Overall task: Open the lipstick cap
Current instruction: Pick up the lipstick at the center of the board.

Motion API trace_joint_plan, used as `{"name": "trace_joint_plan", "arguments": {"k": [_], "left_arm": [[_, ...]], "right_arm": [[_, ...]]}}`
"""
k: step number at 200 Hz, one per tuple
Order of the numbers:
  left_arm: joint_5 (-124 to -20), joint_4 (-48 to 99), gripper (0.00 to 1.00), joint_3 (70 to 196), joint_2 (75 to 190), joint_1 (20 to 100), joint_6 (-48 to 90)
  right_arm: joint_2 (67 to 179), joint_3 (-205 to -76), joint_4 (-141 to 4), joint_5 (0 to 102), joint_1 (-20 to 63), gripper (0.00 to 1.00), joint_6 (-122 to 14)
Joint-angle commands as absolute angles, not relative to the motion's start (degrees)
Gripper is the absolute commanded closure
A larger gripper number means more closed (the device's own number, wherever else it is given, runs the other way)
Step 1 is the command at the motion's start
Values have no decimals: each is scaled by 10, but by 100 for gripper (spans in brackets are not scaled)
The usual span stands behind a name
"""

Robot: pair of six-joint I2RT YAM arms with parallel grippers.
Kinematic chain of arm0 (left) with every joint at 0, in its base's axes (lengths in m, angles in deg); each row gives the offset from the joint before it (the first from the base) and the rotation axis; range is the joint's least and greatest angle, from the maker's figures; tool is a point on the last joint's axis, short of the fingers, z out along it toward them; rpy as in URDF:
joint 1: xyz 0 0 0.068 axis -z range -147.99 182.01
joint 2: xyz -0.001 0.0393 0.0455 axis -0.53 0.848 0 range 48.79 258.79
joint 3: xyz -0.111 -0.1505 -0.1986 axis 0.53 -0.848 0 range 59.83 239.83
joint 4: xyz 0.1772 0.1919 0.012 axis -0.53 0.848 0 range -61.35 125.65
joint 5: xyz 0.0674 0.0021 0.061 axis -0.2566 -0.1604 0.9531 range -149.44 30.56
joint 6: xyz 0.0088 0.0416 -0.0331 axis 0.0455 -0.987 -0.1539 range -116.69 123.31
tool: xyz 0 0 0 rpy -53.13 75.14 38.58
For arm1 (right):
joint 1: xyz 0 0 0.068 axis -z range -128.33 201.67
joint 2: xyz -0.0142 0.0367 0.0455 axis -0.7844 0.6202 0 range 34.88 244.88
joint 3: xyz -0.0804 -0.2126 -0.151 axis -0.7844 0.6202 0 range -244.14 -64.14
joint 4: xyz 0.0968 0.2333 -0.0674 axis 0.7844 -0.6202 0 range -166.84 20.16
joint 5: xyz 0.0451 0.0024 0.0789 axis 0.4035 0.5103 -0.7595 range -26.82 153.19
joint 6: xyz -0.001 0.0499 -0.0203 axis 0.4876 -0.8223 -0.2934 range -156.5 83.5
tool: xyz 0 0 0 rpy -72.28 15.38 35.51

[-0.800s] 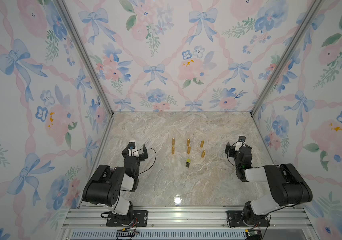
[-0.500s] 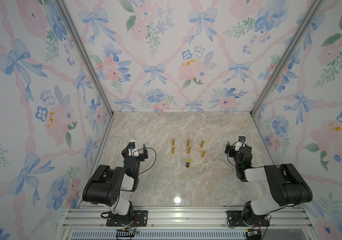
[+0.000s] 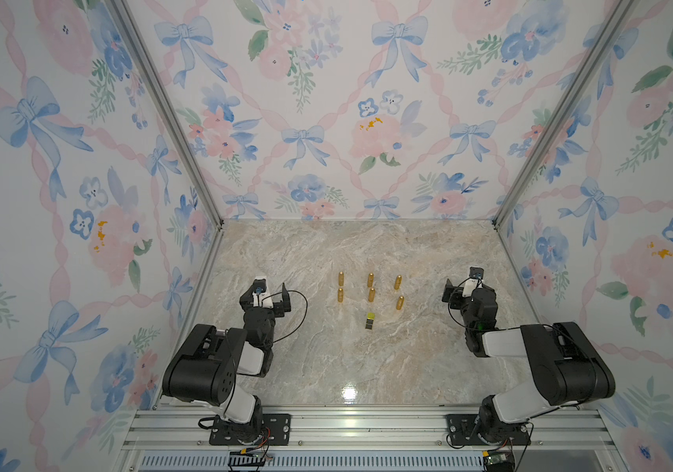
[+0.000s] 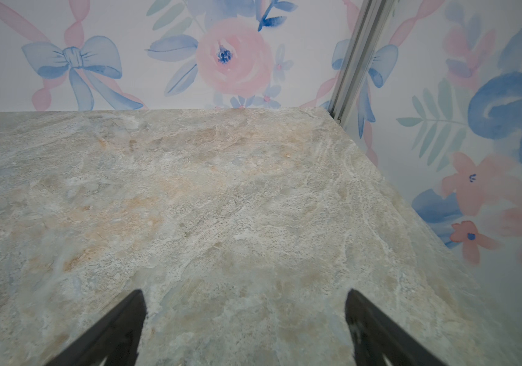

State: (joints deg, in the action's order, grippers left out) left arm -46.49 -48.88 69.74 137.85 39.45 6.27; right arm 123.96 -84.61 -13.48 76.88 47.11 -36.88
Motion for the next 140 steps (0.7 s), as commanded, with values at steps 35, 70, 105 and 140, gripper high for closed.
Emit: {"name": "trace_joint_plan", "arguments": {"k": [35,70,105,140], "left_arm": [[-471,-487,2,705,1373,391,56],[-467,-485,2,695,1342,395,55],[-438,-465,2,676,1272,395,62],[-423,-418,2,667,1172,395,84]], "right_arm": [[1243,-850,-139,756,471,1,-366],[1214,-824,-111,780,470,1,-372],[1140,-826,-183,804,464,1,-374],[1063,-870,-362,812,468,1,-441]]}}
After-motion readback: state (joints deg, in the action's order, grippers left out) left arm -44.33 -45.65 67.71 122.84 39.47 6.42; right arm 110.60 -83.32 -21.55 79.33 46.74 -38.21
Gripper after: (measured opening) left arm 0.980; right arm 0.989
